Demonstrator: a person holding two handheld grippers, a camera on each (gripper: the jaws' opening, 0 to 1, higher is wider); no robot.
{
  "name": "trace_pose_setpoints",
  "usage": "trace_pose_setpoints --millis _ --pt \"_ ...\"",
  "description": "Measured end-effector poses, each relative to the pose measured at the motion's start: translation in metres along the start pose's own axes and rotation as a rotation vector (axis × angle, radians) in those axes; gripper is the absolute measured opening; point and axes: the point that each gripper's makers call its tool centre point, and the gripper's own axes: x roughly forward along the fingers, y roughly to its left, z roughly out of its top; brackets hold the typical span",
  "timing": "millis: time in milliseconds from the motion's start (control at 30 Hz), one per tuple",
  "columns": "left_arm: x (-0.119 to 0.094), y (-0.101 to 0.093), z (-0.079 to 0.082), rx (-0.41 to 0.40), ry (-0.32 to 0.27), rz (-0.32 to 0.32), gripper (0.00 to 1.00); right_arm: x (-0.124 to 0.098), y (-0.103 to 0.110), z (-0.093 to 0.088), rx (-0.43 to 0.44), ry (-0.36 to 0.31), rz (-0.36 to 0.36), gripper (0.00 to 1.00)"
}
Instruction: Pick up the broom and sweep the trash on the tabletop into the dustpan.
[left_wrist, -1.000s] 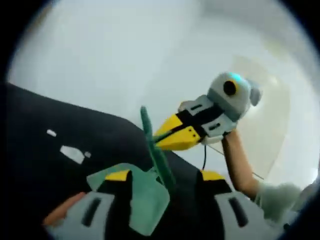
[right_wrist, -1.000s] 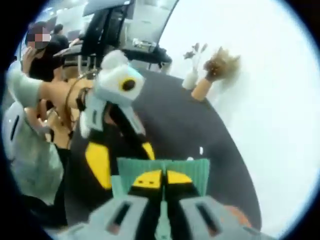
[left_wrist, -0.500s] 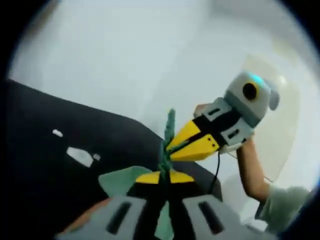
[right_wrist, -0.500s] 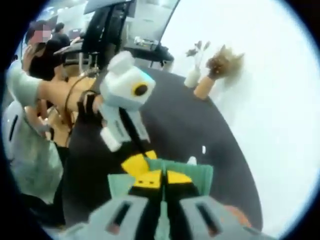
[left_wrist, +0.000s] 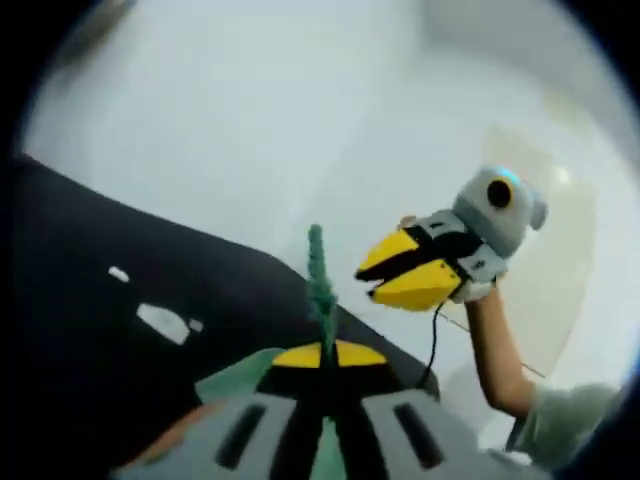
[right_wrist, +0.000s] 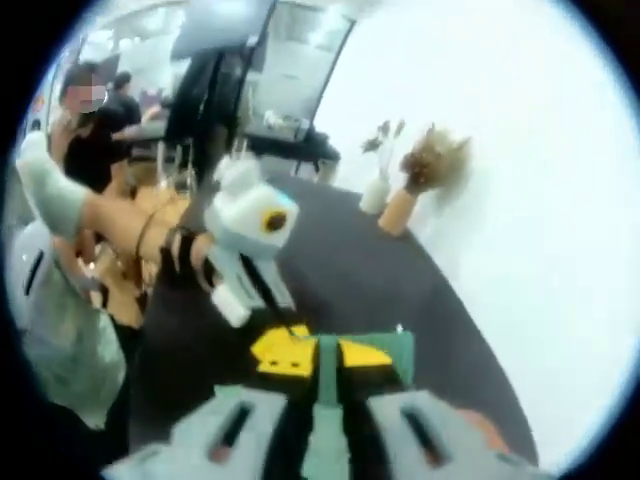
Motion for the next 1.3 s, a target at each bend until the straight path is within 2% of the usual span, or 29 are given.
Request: trace_pose_setpoints --millis 67,167,300,333,367,400,467,500,533,567,633,700,833,967,1100,1233,1300 --pt "-0.001 -0.001 0.004 -0.002 -0.016 -0.005 0.02 -0.008 -0.004 0.006 0.042 -0.052 -0.007 0.13" --pt "-0.003 -0.004 0.009 -0.014 -0.041 -0.011 0.02 -0.023 -0.009 0.014 0.147 -0.173 -0.028 0.15" --pt "-0.004 -0.009 0.018 -0.018 -0.071 -0.027 0.02 -0.047 -0.007 0.020 0.319 -0.389 -0.056 0.18" --pt "-0.004 -0.011 0.021 -0.016 -0.080 -0.031 0.02 -0.054 -0.008 0.017 0.379 -0.429 -0.068 0.19" --pt "-0.004 -0.012 0.023 -0.016 -0.087 -0.032 0.02 -0.065 -0.006 0.016 0.428 -0.509 -0.061 0.19" --pt "-0.004 -0.014 0.025 -0.014 -0.090 -0.032 0.02 -0.069 -0.007 0.011 0.512 -0.550 -0.068 0.20" --pt "-0.003 -0.015 0.030 -0.012 -0.102 -0.036 0.02 -0.085 -0.007 0.009 0.572 -0.673 -0.058 0.24" --pt "-0.003 -0.016 0.034 -0.015 -0.111 -0.041 0.02 -0.092 -0.008 0.004 0.631 -0.718 -0.059 0.25" --pt "-0.004 -0.018 0.037 -0.018 -0.122 -0.049 0.02 -0.102 -0.008 0.004 0.662 -0.790 -0.056 0.25" --pt "-0.004 -0.020 0.041 -0.022 -0.131 -0.055 0.02 -0.110 -0.007 0.001 0.713 -0.848 -0.033 0.25" --pt "-0.006 -0.024 0.051 -0.028 -0.160 -0.064 0.02 -0.122 -0.009 -0.008 0.813 -0.936 -0.007 0.25" --pt "-0.007 -0.029 0.058 -0.028 -0.177 -0.076 0.02 -0.124 -0.005 -0.020 0.882 -0.978 0.015 0.25" --pt "-0.009 -0.043 0.073 -0.037 -0.222 -0.107 0.02 -0.110 -0.003 -0.044 0.983 -1.003 -0.005 0.28" --pt "-0.011 -0.059 0.082 -0.032 -0.250 -0.136 0.02 -0.101 -0.001 -0.054 1.101 -1.074 0.023 0.31" --pt "-0.012 -0.077 0.089 -0.032 -0.284 -0.166 0.02 -0.096 0.004 -0.046 1.161 -1.168 0.107 0.42" --pt "-0.010 -0.090 0.086 -0.048 -0.307 -0.194 0.02 -0.083 0.002 -0.038 1.192 -1.211 0.102 0.46" --pt "-0.007 -0.093 0.083 -0.063 -0.310 -0.203 0.02 -0.079 0.000 -0.031 1.208 -1.241 0.121 0.48"
